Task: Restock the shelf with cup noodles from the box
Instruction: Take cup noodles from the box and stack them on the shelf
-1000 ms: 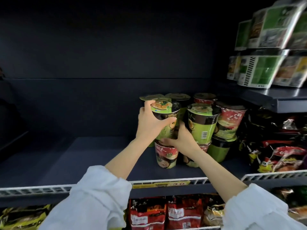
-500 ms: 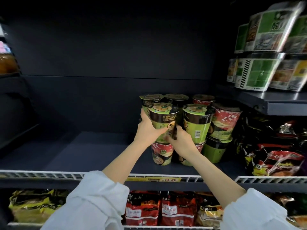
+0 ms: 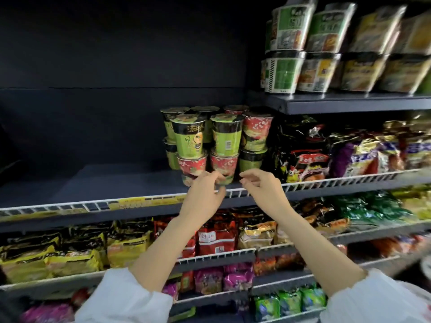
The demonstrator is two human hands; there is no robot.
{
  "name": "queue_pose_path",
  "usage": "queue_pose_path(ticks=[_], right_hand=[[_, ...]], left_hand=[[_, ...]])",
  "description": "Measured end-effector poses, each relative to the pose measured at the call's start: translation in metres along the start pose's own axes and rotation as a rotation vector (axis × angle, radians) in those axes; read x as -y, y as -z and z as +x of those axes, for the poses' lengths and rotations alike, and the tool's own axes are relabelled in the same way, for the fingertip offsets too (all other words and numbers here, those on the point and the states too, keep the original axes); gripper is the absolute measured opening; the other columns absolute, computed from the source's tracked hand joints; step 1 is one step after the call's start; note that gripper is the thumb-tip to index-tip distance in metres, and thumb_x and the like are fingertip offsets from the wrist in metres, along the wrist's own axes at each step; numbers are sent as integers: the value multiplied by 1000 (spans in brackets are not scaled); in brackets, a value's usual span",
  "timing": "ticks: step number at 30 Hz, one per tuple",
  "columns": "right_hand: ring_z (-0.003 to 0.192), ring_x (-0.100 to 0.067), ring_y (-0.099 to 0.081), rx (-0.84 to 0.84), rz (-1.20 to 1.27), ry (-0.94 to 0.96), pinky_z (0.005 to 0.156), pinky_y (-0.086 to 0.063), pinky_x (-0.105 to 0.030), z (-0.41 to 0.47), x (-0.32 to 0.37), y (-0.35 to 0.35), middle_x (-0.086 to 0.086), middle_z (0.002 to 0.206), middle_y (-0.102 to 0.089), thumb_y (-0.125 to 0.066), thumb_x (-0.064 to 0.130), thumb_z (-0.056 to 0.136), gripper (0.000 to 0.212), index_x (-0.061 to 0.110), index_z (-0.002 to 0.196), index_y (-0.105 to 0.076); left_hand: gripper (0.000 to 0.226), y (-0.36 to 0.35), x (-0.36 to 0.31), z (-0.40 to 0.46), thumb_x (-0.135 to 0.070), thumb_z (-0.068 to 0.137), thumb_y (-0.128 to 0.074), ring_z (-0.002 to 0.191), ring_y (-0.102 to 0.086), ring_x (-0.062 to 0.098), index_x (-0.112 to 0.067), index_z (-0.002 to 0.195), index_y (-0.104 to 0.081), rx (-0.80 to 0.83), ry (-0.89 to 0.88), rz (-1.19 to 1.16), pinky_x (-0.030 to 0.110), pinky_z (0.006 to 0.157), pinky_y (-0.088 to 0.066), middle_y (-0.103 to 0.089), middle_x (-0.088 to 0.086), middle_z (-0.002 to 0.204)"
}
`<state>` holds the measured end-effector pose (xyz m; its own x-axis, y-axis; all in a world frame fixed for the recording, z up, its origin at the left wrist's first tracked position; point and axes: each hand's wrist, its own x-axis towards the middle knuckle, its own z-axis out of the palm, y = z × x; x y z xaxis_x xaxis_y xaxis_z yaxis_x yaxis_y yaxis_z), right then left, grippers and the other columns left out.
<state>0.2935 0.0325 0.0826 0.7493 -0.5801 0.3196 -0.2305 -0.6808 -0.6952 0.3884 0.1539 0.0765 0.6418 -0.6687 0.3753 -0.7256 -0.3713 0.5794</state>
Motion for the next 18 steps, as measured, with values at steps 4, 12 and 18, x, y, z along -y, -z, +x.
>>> queue_pose_path(ticks=[4, 12, 18], right_hand=[[91, -8, -58, -3, -39, -120, 74, -41, -15, -62, -31, 30, -1, 107, -67, -53, 21, 95, 25, 15, 117, -63], [89, -17, -64, -37, -107, -301, 70, -44, -22, -171, -98, 105, -3, 95, -69, -52, 15, 92, 23, 15, 110, -67], [84, -21, -65, 46, -201, -436, 64, -48, -28, -211, -164, 158, -7, 105, -67, -52, 15, 94, 28, 7, 118, -61]], left_hand=[[21, -36, -39, -49, -18, 93, -54, 90, -60, 12, -17, 112, -63, 99, -14, -61, 27, 81, -51, -63, -1, 108], [16, -107, -137, -114, -17, 91, -56, 88, -61, 14, -14, 104, -66, 262, -91, -169, 27, 77, -49, -67, 0, 99], [26, -171, -194, -130, -21, 93, -53, 90, -61, 22, -9, 115, -60, 471, -118, -81, 38, 82, -52, -60, 9, 111]])
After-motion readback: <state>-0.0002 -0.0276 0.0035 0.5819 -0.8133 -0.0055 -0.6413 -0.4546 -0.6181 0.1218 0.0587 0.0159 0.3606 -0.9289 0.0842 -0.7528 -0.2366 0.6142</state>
